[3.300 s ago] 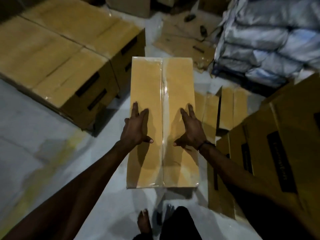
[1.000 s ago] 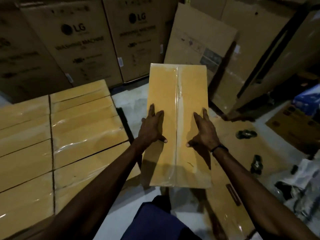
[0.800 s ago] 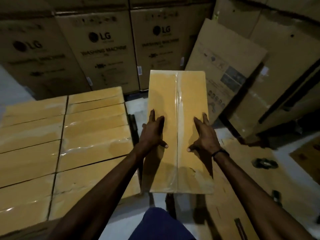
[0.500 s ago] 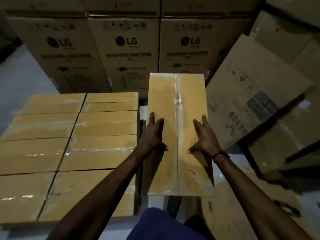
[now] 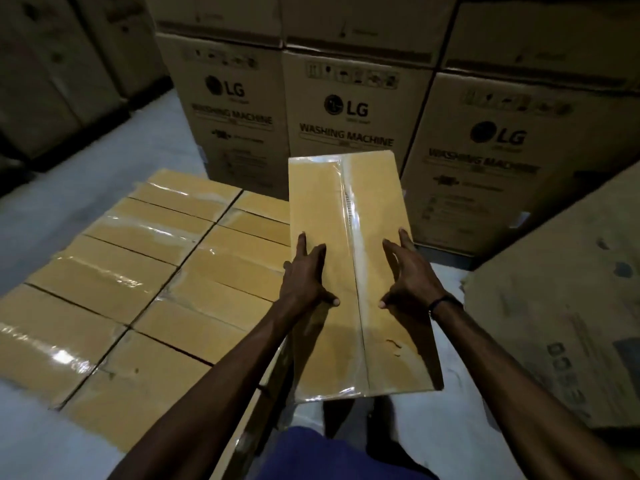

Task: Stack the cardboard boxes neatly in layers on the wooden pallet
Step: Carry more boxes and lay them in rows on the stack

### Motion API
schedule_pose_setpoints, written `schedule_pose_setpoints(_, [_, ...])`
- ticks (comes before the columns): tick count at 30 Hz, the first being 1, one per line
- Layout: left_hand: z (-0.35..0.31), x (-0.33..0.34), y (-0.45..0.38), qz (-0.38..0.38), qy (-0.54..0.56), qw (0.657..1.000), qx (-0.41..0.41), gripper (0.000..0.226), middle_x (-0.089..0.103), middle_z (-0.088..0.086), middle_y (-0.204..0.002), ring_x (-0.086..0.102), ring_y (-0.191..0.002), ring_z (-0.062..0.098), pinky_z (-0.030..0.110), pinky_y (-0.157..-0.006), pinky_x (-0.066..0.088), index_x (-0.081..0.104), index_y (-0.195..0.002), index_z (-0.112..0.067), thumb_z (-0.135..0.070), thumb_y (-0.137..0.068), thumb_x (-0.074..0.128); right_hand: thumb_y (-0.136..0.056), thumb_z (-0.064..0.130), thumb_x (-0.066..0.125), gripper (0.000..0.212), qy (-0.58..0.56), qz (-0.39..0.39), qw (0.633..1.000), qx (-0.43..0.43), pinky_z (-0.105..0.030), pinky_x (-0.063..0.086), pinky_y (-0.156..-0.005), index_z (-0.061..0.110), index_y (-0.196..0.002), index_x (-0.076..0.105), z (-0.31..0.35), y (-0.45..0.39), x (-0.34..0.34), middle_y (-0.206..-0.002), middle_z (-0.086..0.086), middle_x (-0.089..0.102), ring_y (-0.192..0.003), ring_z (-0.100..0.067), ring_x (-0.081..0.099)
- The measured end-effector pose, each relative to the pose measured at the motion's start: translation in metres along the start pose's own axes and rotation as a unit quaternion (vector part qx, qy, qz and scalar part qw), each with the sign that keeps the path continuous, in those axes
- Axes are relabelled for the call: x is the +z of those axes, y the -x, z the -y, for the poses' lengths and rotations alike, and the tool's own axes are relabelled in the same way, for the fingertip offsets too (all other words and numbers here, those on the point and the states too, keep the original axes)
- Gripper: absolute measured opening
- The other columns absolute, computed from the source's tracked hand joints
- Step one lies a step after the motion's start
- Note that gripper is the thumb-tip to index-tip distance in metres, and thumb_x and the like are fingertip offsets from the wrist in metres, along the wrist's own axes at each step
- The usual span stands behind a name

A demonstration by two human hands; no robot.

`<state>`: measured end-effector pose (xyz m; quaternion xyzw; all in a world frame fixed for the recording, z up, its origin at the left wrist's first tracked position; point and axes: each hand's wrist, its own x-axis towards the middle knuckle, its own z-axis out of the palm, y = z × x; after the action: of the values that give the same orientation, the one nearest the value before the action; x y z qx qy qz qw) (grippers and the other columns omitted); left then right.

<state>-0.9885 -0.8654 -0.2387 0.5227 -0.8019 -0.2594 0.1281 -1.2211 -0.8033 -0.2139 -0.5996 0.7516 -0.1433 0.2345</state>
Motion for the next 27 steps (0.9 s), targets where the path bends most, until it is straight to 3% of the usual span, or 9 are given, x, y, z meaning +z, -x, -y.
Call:
schedule_pose_setpoints(6, [-0.013, 0.003, -0.079, -0.05, 0.027, 0.994, -0.09, 0.133, -0.004, 0.011, -0.171, 0.039, -0.141, 0.047, 0.061, -0.115, 0.038, 0.032, -0.157, -0.024, -0.05, -0.046, 0.1, -0.035, 0.032, 0.105, 0.15, 0.031, 0.061, 0.994, -0.08, -0.051, 0.028, -0.121, 0.02, -0.162, 0.026, -0.019, -0.121, -0.04, -0.172, -0.001, -0.007, -0.156, -0.034, 0.009])
schedule_pose_setpoints(15, [0.021, -0.006, -0.192, -0.14, 0.067, 0.963, -0.221, 0.141, -0.008, 0.007, -0.172, 0.032, -0.145, 0.051, 0.061, -0.113, 0.041, 0.031, -0.158, -0.023, -0.053, -0.039, 0.101, -0.037, 0.033, 0.105, 0.147, 0.097, 0.113, 0.97, -0.194, -0.048, 0.029, -0.12, 0.023, -0.161, 0.027, 0.018, -0.309, -0.052, -0.172, -0.002, -0.005, -0.157, -0.032, 0.008])
schedule_pose_setpoints(22, [0.078, -0.017, -0.292, -0.183, 0.081, 0.938, -0.284, 0.14, -0.009, 0.011, -0.171, 0.031, -0.147, 0.044, 0.059, -0.118, 0.034, 0.03, -0.158, -0.02, -0.055, -0.041, 0.099, -0.039, 0.033, 0.105, 0.146, 0.129, 0.16, 0.947, -0.246, -0.054, 0.026, -0.124, 0.026, -0.161, 0.026, 0.063, -0.458, -0.026, -0.172, 0.0, -0.006, -0.157, -0.031, 0.005])
schedule_pose_setpoints(27, [0.108, -0.024, -0.354, -0.185, 0.079, 0.922, -0.331, 0.138, -0.008, 0.016, -0.17, 0.015, -0.155, 0.04, 0.058, -0.123, 0.02, 0.029, -0.159, -0.018, -0.057, -0.046, 0.097, -0.042, 0.031, 0.104, 0.144, 0.155, 0.221, 0.926, -0.263, -0.054, 0.019, -0.126, 0.026, -0.162, 0.025, 0.097, -0.551, -0.013, -0.172, 0.0, -0.006, -0.158, -0.03, 0.001])
